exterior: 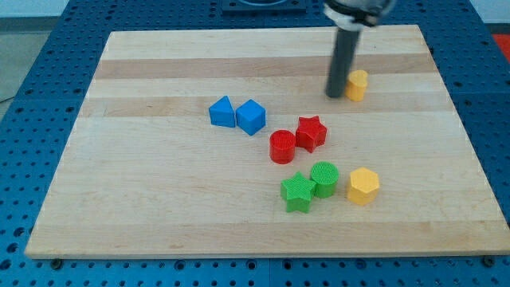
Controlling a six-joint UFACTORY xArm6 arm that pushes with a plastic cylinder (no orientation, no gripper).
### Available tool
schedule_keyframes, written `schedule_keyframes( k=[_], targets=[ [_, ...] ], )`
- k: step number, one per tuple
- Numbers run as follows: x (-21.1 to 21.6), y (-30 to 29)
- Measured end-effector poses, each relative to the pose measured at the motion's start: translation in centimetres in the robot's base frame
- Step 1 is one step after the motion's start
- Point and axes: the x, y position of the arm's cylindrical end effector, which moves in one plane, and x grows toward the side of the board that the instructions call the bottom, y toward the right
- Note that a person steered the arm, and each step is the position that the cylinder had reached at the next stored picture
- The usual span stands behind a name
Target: Move the heart vertical to the red circle
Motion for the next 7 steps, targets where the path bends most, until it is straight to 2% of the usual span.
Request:
schedule_keyframes(
  k=[1, 2, 5, 6, 7],
  targets=[
    [-4.3, -5.9],
    [-3.3, -6.1],
    [5.8, 5.5],
    [6.6, 9.0],
    [2.1, 8.3]
  ],
)
